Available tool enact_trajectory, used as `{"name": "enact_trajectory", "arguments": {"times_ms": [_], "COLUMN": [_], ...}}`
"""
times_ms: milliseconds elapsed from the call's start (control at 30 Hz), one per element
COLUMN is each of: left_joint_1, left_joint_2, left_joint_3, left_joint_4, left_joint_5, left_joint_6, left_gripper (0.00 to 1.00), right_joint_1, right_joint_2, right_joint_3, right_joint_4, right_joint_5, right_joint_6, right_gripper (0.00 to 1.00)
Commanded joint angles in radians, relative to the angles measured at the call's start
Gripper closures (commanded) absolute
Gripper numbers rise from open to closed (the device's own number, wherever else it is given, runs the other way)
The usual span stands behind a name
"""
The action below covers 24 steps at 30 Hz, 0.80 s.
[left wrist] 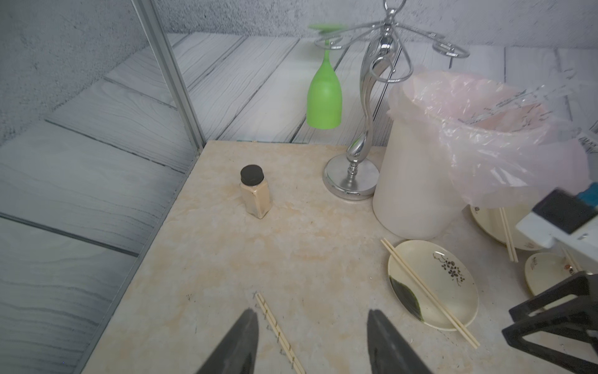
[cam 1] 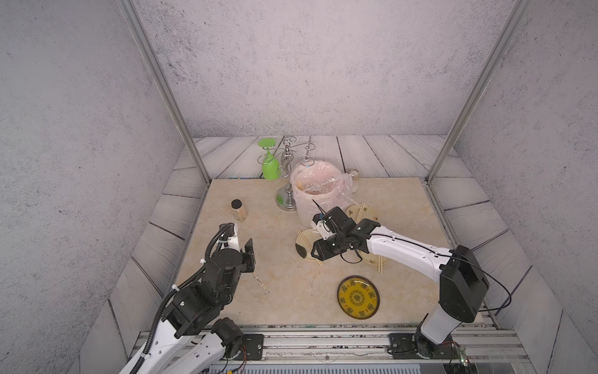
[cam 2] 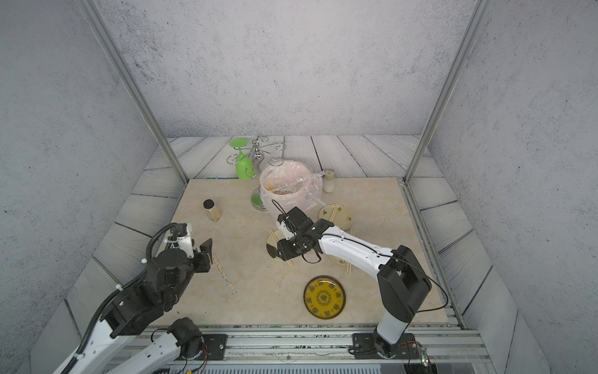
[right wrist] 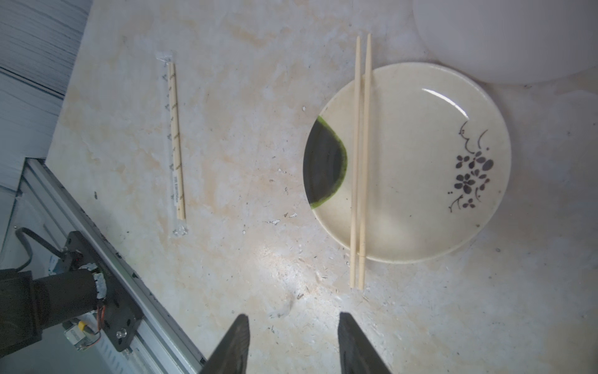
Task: Remove the packaging of disposable chopsticks
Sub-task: Place the disposable chopsticks on the plate, then pick up the disposable chopsticks from the center of the board.
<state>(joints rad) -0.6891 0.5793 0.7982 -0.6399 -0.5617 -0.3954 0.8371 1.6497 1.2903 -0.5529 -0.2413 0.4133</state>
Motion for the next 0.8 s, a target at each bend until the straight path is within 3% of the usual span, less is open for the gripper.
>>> {"name": "enact_trajectory", "arguments": {"times_ms": [0, 200, 333, 433, 767], "left_joint_1": [0.025, 0.105, 0.277, 0.397, 0.456], "left_joint_2": [0.121, 0.313, 0.324, 0.343, 0.578], "left_joint_3": [0.015, -0.061, -0.175, -0.237, -0.273], "left_joint_4": [-0.101, -0.013, 0.062, 0.117, 0.121], "left_joint_5": [-0.022, 0.134, 0.355, 0.492, 0.549], "left_joint_6": [-0.111, -0.243, -0.342, -0.344, -0.353], "left_gripper": [0.43, 0.32, 0.32, 0.33, 0.44], "right_joint_1": [0.04, 0.124, 0.163, 0.169, 0.168], "right_joint_2": [-0.072, -0.129, -0.204, -0.271, -0.401], "right_joint_3": [-0.025, -0.085, -0.147, -0.198, -0.26], "right_joint_4": [0.012, 0.033, 0.061, 0.051, 0.052], "right_joint_5": [0.007, 0.032, 0.056, 0.103, 0.177], "right_joint_6": [0.029, 0.078, 0.099, 0.101, 0.042], "right_gripper": [0.54, 0.54, 0.53, 0.53, 0.49]}}
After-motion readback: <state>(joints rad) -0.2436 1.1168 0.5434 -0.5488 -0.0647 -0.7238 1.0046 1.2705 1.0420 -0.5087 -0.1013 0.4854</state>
